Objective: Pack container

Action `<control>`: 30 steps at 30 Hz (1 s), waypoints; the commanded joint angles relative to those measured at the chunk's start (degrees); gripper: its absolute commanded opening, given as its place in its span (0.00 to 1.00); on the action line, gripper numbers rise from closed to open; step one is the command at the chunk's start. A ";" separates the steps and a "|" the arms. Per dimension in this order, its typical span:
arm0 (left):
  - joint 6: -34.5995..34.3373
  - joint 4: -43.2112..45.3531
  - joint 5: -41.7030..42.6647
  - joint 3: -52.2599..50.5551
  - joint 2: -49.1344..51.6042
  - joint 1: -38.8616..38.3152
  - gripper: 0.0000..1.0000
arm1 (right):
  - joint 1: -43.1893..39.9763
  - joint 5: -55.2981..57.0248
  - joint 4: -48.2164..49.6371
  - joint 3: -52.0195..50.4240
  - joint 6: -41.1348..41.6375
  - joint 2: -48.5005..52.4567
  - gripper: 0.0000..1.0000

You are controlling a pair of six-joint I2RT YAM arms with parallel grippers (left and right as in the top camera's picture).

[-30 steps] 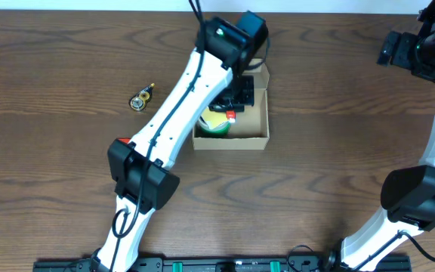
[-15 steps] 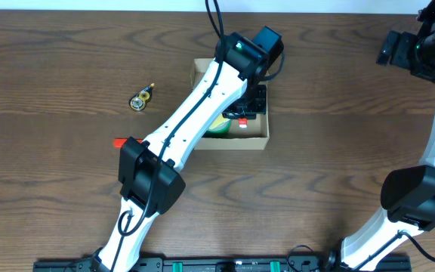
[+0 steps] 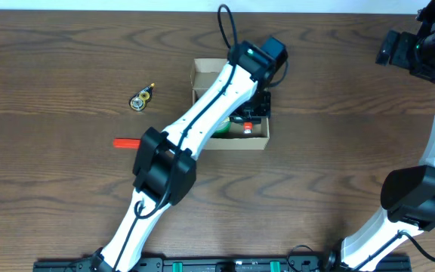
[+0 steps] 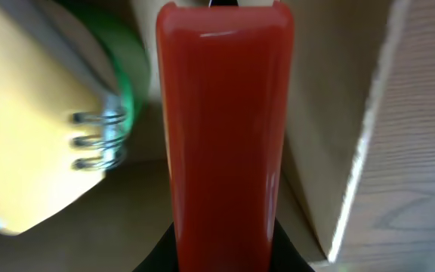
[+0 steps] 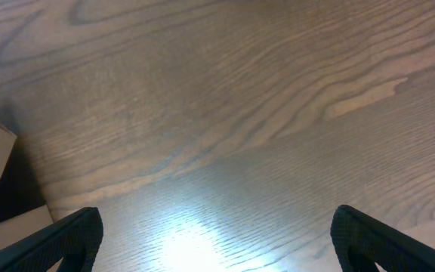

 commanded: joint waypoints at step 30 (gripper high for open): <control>5.38 -12.09 -12.83 18.91 1.79 -0.17 0.29 | -0.28 -1.51 -0.11 0.04 0.90 0.52 0.97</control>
